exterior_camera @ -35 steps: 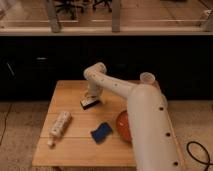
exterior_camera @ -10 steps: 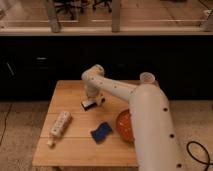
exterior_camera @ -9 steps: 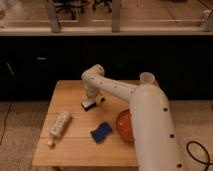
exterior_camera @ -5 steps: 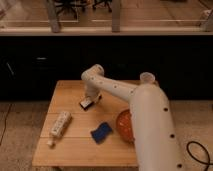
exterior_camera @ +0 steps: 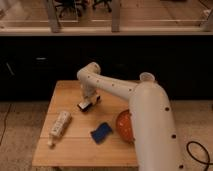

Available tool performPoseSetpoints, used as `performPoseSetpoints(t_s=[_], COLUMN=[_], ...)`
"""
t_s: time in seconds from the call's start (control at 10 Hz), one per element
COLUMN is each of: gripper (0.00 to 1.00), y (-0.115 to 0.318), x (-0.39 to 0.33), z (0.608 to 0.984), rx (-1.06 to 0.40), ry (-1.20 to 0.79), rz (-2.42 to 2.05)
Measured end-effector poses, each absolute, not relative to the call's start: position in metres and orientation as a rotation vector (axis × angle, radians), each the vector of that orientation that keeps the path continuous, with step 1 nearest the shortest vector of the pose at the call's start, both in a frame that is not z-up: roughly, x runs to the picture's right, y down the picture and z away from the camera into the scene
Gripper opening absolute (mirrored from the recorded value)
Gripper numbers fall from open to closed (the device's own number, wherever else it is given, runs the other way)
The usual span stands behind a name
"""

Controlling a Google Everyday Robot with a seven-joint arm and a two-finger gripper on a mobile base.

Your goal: Place the eraser on the white sponge

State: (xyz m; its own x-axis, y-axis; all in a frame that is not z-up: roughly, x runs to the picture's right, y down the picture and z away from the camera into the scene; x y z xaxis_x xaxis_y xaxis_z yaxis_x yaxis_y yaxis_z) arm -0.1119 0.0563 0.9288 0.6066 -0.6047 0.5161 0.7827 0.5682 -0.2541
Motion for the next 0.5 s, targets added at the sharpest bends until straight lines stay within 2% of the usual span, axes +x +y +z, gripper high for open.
performPoseSetpoints(t_s=[0.5], gripper=[0.0], y=[0.053], x=[-0.114], z=[0.908], rx=[-0.499], ry=[-0.412], rz=[-0.831])
